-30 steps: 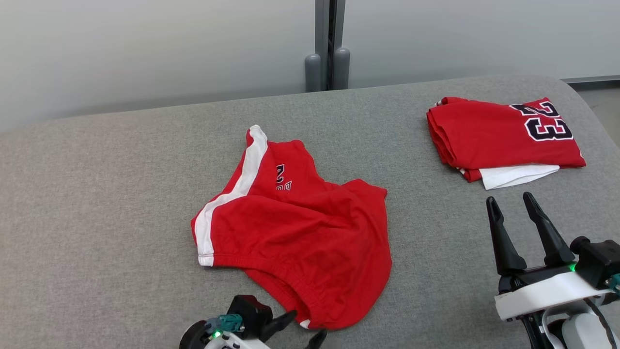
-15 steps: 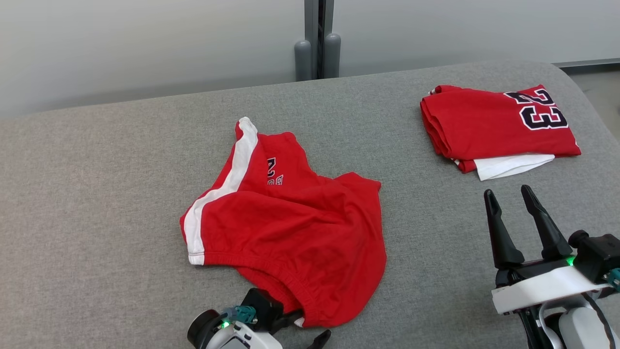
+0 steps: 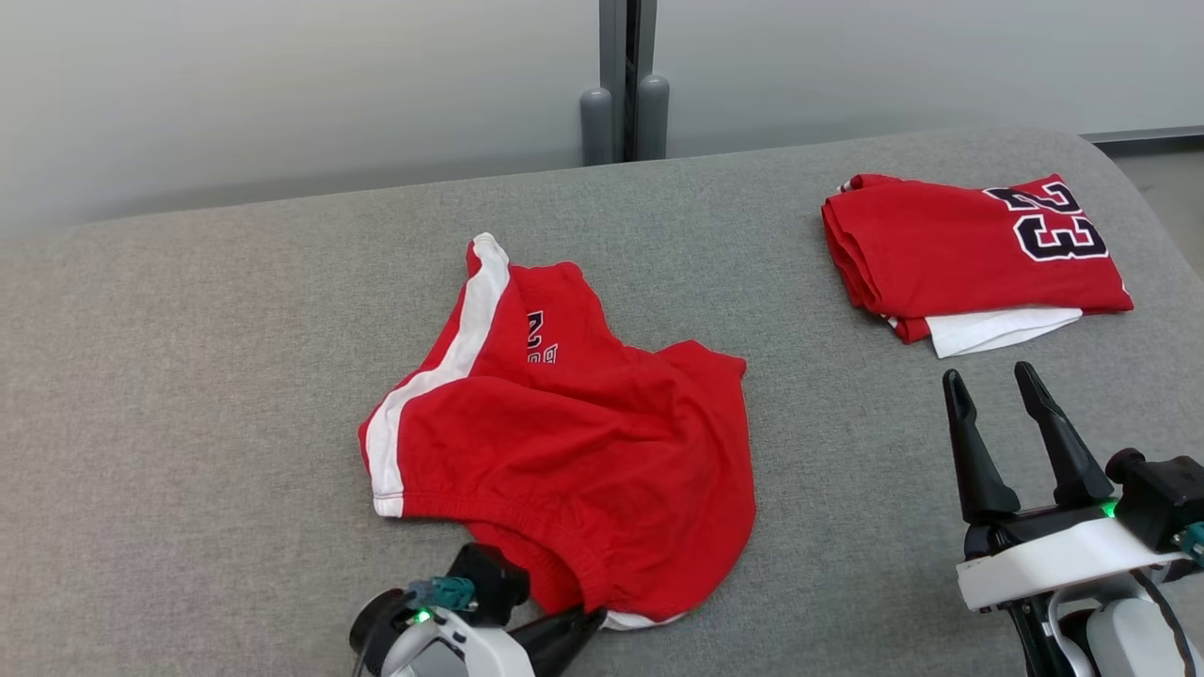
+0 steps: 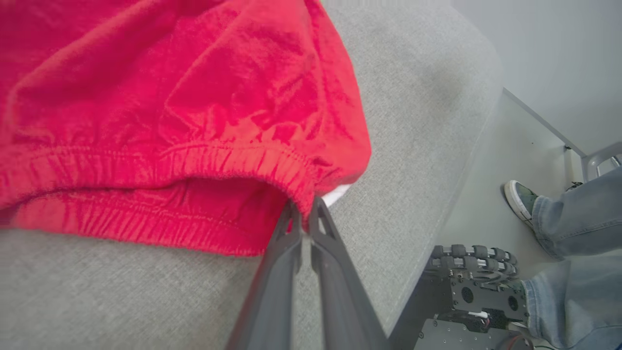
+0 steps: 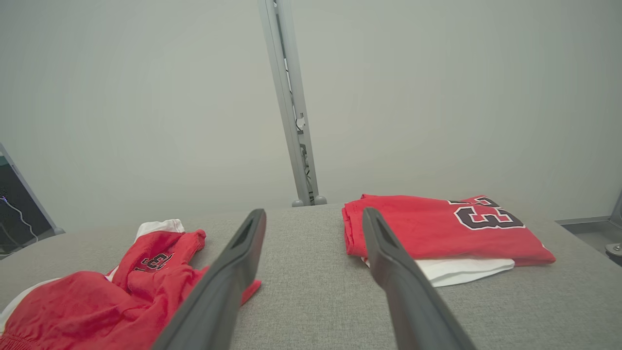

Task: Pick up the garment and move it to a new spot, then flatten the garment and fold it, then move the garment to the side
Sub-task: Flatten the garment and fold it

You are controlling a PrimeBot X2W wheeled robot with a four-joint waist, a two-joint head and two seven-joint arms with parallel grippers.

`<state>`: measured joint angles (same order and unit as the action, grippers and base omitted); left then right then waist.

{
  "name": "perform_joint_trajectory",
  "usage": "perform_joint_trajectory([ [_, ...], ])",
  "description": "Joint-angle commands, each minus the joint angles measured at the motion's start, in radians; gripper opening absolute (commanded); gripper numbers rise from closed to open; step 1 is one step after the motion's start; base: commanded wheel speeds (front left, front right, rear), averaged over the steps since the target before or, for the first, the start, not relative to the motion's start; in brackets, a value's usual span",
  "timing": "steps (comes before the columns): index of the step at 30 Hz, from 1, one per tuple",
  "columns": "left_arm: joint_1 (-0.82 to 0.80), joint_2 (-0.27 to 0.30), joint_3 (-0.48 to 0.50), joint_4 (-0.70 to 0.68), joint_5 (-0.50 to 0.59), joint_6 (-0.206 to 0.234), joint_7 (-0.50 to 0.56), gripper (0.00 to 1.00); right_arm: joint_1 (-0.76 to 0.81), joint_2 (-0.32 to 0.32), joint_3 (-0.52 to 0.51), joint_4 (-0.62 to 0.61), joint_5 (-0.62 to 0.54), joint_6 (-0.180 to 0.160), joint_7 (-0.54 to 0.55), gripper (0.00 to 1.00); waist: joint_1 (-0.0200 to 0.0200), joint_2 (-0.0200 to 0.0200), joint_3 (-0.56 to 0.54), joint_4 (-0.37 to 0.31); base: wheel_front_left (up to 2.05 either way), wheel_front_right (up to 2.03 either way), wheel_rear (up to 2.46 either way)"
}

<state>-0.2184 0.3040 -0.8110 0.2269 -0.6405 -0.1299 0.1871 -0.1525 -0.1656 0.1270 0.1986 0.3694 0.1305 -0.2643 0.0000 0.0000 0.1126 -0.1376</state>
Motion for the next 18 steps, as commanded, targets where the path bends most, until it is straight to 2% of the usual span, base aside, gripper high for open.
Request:
perform_joint_trajectory([
  [1,-0.017,0.027,0.024,-0.013,-0.021,0.008,0.007,0.00,0.013,-0.007,-0.003,-0.001,-0.001,0.001,-0.001,1.00,0.0000,0.0000,-0.007,0.009,0.00,0.00,0.00],
  [2,-0.017,0.027,0.024,-0.013,-0.021,0.008,0.007,0.00,0.013,-0.007,-0.003,-0.001,-0.001,0.001,-0.001,1.00,0.0000,0.0000,-0.007,0.009,0.00,0.00,0.00],
  [7,-0.008,0.089,0.090,-0.076,-0.068,0.067,0.066,0.00,0.016,-0.014,-0.002,0.003,0.001,0.001,-0.001,1.00,0.0000,0.0000,-0.017,0.031,0.00,0.00,0.00],
  [14,0.029,0.216,0.195,-0.211,-0.177,0.132,0.190,0.00,0.014,-0.013,0.008,0.007,0.002,0.001,-0.001,1.00,0.0000,0.0000,-0.027,0.052,0.00,0.00,0.00],
  [18,0.064,0.285,0.261,-0.264,-0.224,0.185,0.234,0.00,0.012,-0.015,0.015,0.012,0.005,0.001,-0.001,1.00,0.0000,0.0000,-0.029,0.055,0.00,0.00,0.00],
])
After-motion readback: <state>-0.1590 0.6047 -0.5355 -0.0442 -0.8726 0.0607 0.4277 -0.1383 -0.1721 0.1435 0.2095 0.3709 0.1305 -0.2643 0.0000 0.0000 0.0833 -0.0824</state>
